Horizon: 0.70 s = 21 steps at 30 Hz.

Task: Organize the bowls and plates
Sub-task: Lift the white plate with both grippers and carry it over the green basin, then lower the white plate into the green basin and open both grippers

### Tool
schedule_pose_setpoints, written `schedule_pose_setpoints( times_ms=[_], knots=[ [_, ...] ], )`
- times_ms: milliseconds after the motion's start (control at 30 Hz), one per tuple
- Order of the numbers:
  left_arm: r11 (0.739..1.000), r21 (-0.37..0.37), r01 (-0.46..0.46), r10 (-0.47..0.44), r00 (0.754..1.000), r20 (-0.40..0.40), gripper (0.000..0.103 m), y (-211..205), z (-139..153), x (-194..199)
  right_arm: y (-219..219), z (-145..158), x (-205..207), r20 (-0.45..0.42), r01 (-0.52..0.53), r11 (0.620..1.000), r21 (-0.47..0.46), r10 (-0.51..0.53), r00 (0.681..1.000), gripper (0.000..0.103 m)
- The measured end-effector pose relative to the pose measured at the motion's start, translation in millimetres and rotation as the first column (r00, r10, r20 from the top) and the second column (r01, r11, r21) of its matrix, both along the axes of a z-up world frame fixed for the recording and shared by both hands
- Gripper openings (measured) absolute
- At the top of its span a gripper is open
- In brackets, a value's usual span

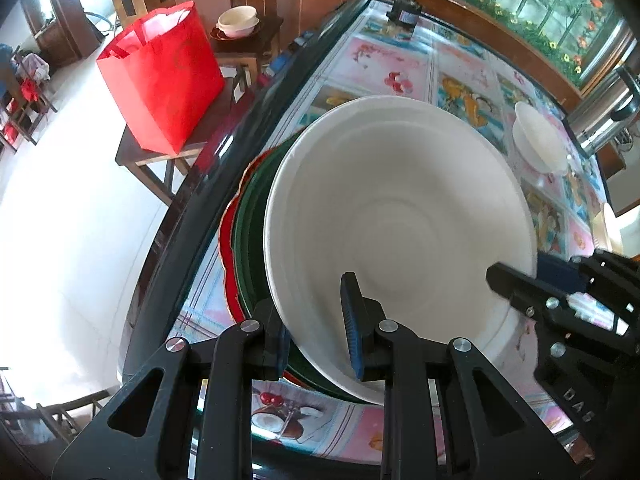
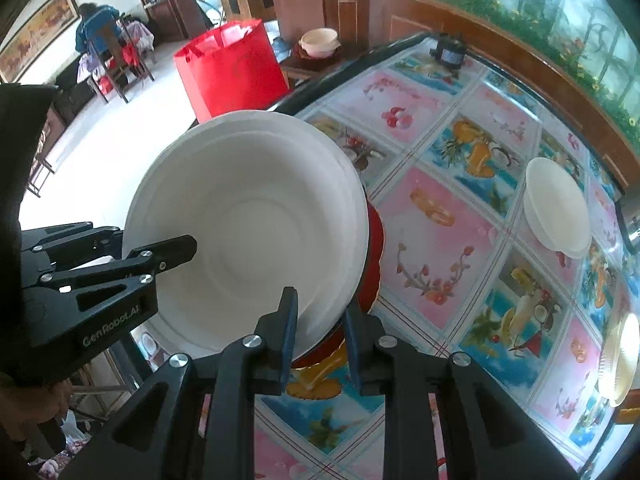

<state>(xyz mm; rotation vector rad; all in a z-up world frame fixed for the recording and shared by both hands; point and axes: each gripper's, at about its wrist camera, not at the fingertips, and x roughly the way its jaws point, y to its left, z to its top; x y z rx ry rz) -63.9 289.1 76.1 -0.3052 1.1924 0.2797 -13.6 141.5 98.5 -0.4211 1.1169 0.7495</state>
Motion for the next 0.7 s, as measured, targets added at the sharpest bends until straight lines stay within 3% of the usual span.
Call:
schedule_pose_setpoints(
  times_ms=[367, 500, 600, 667, 700],
  knots=[
    [1.000, 0.006, -0.007, 0.007, 1.000, 0.001, 0.023, 1, -10, 3, 3, -4, 2, -0.019, -0.006, 1.000, -0.004, 0.006, 1.000, 0.029],
    [0.999, 0.026, -0.018, 0.018, 1.000, 0.007, 0.028, 1, -7, 3, 4, -2, 3, -0.018, -0.006, 1.000, 0.001, 0.006, 1.000, 0.037],
    [0.999, 0.043, -0.011, 0.010, 1.000, 0.018, 0.039, -1, -2, 4, 3, 2, 3, -0.029, -0.010, 1.000, 0.027, 0.011, 1.000, 0.040],
    [0.998, 0.063, -0.009, 0.007, 1.000, 0.028, 0.054, -1, 4, 4, 4, 3, 4, -0.027, -0.012, 1.000, 0.026, 0.013, 1.000, 0.041],
    [0.998, 0.069, -0.011, 0.008, 0.999, 0.036, 0.057, -1, 7, 3, 4, 4, 3, -0.023, -0.014, 1.000, 0.024, 0.014, 1.000, 0.041]
  ],
)
